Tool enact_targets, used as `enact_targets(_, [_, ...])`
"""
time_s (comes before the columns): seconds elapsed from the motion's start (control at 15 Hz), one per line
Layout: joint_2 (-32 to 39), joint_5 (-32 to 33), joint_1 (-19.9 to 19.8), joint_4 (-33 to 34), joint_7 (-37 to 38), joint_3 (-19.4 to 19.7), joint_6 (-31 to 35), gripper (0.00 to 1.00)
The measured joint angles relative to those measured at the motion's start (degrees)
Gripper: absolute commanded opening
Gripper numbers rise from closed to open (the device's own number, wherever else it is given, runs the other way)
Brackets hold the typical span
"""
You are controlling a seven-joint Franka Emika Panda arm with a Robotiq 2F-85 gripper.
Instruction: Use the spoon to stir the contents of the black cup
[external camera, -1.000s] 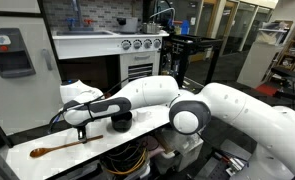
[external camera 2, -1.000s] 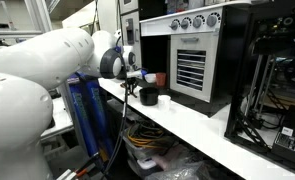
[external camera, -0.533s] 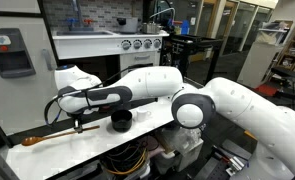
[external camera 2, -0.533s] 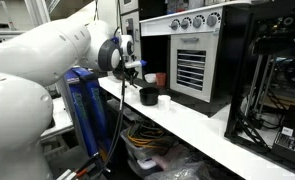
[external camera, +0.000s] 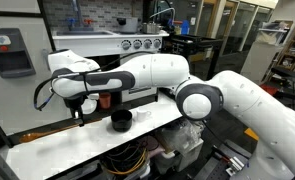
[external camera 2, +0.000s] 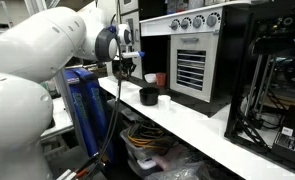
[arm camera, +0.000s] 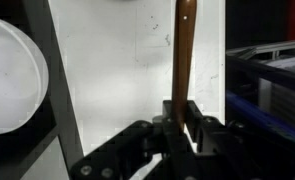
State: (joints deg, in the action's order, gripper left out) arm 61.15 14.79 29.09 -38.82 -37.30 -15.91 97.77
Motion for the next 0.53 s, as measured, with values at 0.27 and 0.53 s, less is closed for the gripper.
enact_targets(0.27, [-2.0, 0.0, 0.0, -2.2, -0.5, -0.4, -3.3, 0.04])
enact_targets(0.53, [-5.1, 0.0, -0.2, -5.6, -2.0, -0.6, -6.0, 0.04])
